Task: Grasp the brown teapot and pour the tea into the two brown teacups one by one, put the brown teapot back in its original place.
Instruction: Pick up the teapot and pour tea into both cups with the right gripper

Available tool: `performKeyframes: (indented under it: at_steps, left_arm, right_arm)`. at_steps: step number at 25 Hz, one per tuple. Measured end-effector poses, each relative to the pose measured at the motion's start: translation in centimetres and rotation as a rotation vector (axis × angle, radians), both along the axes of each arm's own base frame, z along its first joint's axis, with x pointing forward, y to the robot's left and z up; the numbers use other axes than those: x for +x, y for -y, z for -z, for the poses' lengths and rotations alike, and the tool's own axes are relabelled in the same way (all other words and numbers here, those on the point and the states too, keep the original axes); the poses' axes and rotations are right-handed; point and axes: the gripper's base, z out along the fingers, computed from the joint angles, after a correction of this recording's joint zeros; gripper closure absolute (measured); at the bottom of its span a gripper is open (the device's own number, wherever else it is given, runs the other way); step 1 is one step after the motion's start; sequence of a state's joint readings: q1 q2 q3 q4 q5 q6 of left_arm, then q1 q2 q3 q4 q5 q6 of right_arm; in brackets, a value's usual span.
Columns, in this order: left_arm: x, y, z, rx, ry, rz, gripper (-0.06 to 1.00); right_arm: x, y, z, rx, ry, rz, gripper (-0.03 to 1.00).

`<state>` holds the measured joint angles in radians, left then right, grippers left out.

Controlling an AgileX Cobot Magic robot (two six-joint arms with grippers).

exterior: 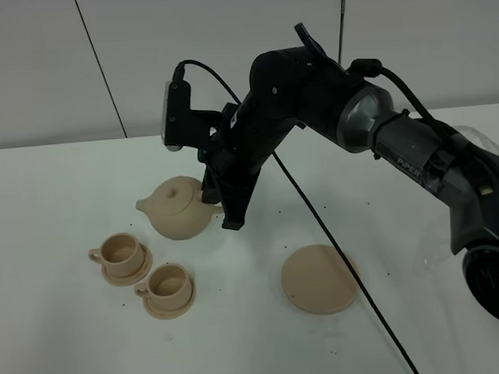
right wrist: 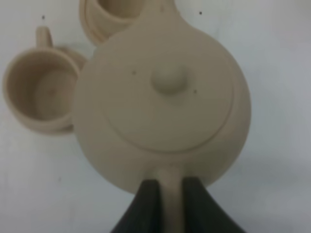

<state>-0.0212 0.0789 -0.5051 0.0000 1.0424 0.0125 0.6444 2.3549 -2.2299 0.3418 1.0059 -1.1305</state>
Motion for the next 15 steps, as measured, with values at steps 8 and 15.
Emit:
performKeyframes:
  at_steps: [8, 15]
  left_arm:
    - [0.0, 0.0, 0.0, 0.000, 0.000, 0.000, 0.71]
    - [0.0, 0.0, 0.0, 0.001, 0.000, 0.001, 0.71]
  right_arm:
    - [0.0, -0.4, -0.4, 0.055, -0.005, 0.001, 0.87]
    - [0.3, -1.2, 0.1, 0.127, -0.016, -0.002, 0.87]
